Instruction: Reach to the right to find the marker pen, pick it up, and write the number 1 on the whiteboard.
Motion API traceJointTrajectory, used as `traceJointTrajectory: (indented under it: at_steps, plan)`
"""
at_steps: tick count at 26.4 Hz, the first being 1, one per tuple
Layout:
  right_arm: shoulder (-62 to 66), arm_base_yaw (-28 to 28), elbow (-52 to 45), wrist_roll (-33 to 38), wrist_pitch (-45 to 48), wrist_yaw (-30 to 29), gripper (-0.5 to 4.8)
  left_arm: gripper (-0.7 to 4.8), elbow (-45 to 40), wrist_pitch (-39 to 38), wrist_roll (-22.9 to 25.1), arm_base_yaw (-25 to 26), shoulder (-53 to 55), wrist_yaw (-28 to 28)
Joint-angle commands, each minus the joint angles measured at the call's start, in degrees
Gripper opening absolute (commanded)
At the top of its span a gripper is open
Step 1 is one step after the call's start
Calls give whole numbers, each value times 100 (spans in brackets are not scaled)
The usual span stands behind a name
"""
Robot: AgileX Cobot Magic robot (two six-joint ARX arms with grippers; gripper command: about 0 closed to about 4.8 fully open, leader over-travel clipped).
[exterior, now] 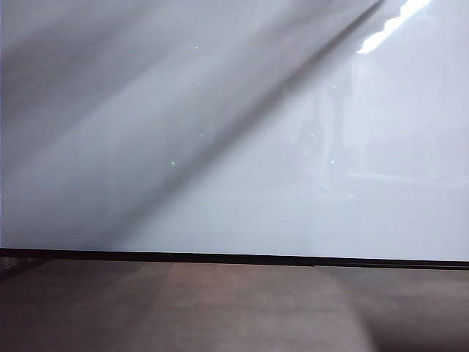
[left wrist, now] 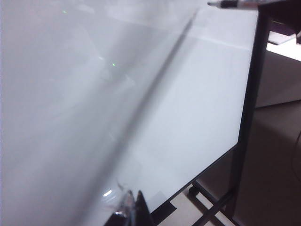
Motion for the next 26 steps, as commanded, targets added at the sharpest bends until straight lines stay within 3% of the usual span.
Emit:
traceJointTrajectory:
  at_steps: [1,16,26]
  plan:
    - [57,7,44,-55,160,28,-6,-5,37,59,0,-11,0,39]
    - [452,7,42,-52,376,35,-6,-5,37,-35,4,-9,9,-2]
    - [461,7,37,-55,35,52,-6,-5,37,-35,4,-9,9,-2]
